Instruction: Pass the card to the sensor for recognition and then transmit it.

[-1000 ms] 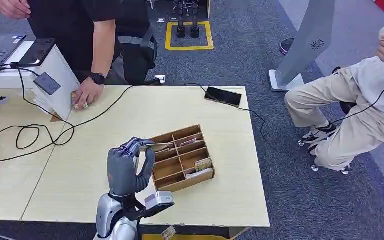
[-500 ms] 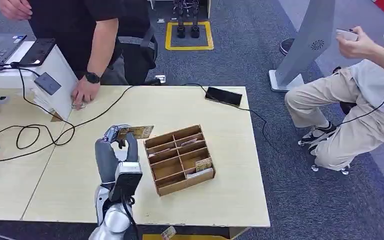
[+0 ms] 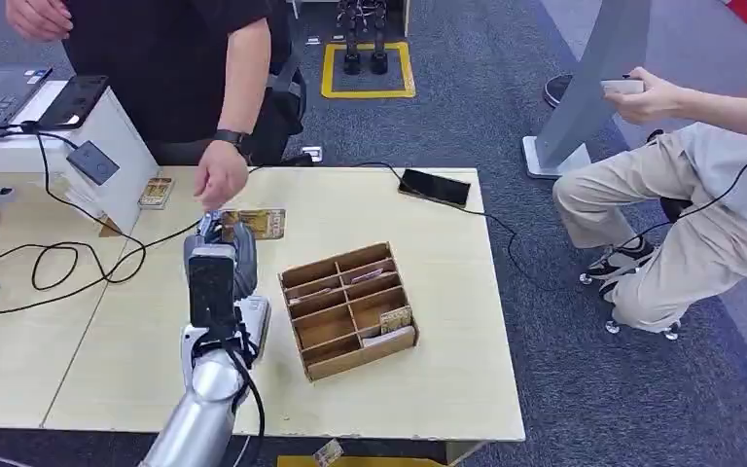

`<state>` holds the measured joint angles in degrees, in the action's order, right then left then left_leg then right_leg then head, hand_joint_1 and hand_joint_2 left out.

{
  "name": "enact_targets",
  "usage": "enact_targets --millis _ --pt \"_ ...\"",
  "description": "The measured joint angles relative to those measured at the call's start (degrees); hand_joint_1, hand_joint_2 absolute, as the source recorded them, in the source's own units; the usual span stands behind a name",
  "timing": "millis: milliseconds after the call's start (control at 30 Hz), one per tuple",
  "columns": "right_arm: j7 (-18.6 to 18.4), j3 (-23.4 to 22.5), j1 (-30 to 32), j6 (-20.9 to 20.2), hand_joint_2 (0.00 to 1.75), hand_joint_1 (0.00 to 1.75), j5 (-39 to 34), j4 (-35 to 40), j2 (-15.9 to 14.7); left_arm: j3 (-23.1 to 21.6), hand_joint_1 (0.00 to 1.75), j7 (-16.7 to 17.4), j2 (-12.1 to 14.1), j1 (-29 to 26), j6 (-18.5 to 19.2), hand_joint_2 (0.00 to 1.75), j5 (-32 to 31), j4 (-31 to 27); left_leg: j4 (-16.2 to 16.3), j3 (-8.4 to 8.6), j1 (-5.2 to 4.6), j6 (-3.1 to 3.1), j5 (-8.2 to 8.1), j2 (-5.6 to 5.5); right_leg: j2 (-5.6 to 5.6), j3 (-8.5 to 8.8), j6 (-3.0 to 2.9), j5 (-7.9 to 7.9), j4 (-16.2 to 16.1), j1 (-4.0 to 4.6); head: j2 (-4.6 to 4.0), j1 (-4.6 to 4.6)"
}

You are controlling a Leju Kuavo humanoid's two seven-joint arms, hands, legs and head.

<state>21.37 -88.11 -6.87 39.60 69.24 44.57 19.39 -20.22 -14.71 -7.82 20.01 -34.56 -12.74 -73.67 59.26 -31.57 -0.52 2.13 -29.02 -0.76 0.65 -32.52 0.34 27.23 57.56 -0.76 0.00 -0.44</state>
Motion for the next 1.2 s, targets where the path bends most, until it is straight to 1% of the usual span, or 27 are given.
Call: enact_targets --millis 67,167,267,367,433,500,567,700,733,767,833,967,1067,1133,1167,1200 --pt "0.8 0.0 -0.2 0.0 1.75 0.00 0.8 0.0 0.0 1.2 1.75 1.6 0.7 5.2 -0.4 1.75 0.7 5.9 0.0 -0.01 0.01 0.01 0.09 -0.01 -0.01 0.00 -0.06 -0.07 0.0 0.01 0.00 0.00" --pt "1.5 0.0 -0.3 0.0 1.75 0.00 1.9 -0.2 0.0 2.5 1.75 3.2 1.5 11.0 -1.6 1.75 0.4 13.1 0.0 -0.01 0.01 0.01 0.10 0.02 0.01 -0.01 -0.10 -0.10 0.0 0.01 0.00 0.02" --pt "2.1 0.0 -0.5 0.0 1.75 0.00 3.1 -0.5 0.0 3.8 1.75 4.8 2.3 15.6 -3.4 1.75 -1.4 20.6 0.0 -0.01 0.01 0.01 0.10 0.02 0.01 -0.01 -0.10 -0.10 0.1 0.01 0.00 0.00" --pt "2.3 0.0 -0.8 0.0 1.75 0.00 3.1 -1.3 0.0 5.0 1.75 6.4 3.0 18.9 -4.8 1.75 -4.7 26.5 0.0 -0.02 0.02 0.00 0.09 0.04 0.04 -0.01 -0.10 -0.10 0.1 0.01 0.00 0.00" --pt "2.2 0.0 -0.8 0.0 1.75 0.00 2.9 -1.9 0.0 6.6 1.75 7.3 3.6 20.4 -5.1 1.75 -7.2 29.8 0.0 -0.02 0.02 0.01 0.09 0.04 0.04 -0.02 -0.10 -0.10 0.1 0.01 0.00 0.00" --pt "1.9 0.0 -0.9 0.0 1.75 0.00 3.1 -2.3 0.0 7.8 1.75 8.1 4.0 21.2 -5.2 1.75 -9.3 31.9 0.0 -0.03 0.02 0.01 0.09 0.04 0.04 -0.03 -0.10 -0.09 0.1 0.01 0.00 0.00" --pt "1.9 0.0 -1.0 0.0 1.75 0.00 3.3 -2.6 0.0 9.1 1.75 8.4 4.4 21.7 -5.2 1.75 -11.2 33.4 0.0 -0.03 0.02 0.00 0.09 0.04 0.04 -0.03 -0.10 -0.09 0.1 0.01 0.00 0.00" --pt "1.8 0.0 -1.1 0.0 1.75 0.00 3.3 -3.0 0.0 10.9 1.75 8.9 4.7 22.4 -5.2 1.75 -12.6 35.4 0.0 -0.03 0.02 0.01 0.09 0.03 0.04 -0.03 -0.10 -0.09 0.1 0.01 0.00 0.02" --pt "1.8 0.0 -1.1 0.0 1.75 0.00 3.3 -3.1 0.0 11.2 1.55 9.0 4.7 22.4 -5.2 1.75 -13.3 35.7 0.0 -0.03 0.02 0.01 0.09 0.04 0.04 -0.03 -0.10 -0.10 0.1 0.01 0.00 0.00" --pt "1.8 0.0 -1.1 0.0 1.75 0.00 3.3 -3.2 0.0 11.9 0.00 9.1 4.7 22.4 -5.2 1.75 -14.1 36.0 0.0 -0.03 0.01 0.01 0.09 0.04 0.04 -0.03 -0.10 -0.10 0.1 0.01 0.00 0.02" --pt "1.9 0.0 -1.1 0.0 1.75 0.00 4.1 -3.3 0.0 13.3 0.00 8.6 4.6 22.3 -5.2 1.75 -15.4 36.4 0.0 -0.03 0.01 0.01 0.09 0.04 0.04 -0.03 -0.10 -0.10 0.1 0.00 0.00 0.00" --pt "2.1 0.0 -1.2 0.0 1.75 0.00 3.8 -3.3 0.0 16.5 0.00 5.7 3.7 22.0 -5.2 1.75 -15.9 36.8 0.0 -0.04 0.01 0.01 0.09 0.00 0.03 -0.03 -0.10 -0.09 0.1 0.00 0.00 0.00" --pt "2.1 0.0 -1.1 0.0 1.75 0.00 3.3 -3.3 0.0 18.6 0.00 3.2 2.9 21.7 -5.2 1.75 -13.8 36.8 0.0 -0.04 0.01 0.01 0.09 0.03 0.03 -0.04 -0.10 -0.10 0.1 0.00 0.00 0.00" --pt "2.0 0.0 -1.1 0.0 1.75 0.00 2.8 -3.3 0.0 19.9 0.00 0.7 2.4 21.6 -5.2 1.75 -11.0 36.7 0.0 -0.04 0.01 0.01 0.09 0.02 0.03 -0.04 -0.10 -0.10 0.1 0.00 0.00 0.02" --pt "2.0 0.0 -1.1 0.0 1.75 0.00 2.8 -3.3 0.0 20.5 0.00 -0.4 2.2 21.3 -5.2 0.00 -9.8 36.4 0.0 -0.04 0.01 0.01 0.09 0.02 0.03 -0.04 -0.10 -0.09 0.1 0.00 0.00 0.02" --pt "1.9 0.0 -1.1 0.0 1.75 0.00 2.8 -3.3 0.0 21.0 0.00 -1.6 1.9 21.0 -5.2 0.00 -8.4 35.9 0.0 -0.04 0.01 0.01 0.09 0.02 0.03 -0.03 -0.10 -0.10 0.1 0.00 0.00 0.00"
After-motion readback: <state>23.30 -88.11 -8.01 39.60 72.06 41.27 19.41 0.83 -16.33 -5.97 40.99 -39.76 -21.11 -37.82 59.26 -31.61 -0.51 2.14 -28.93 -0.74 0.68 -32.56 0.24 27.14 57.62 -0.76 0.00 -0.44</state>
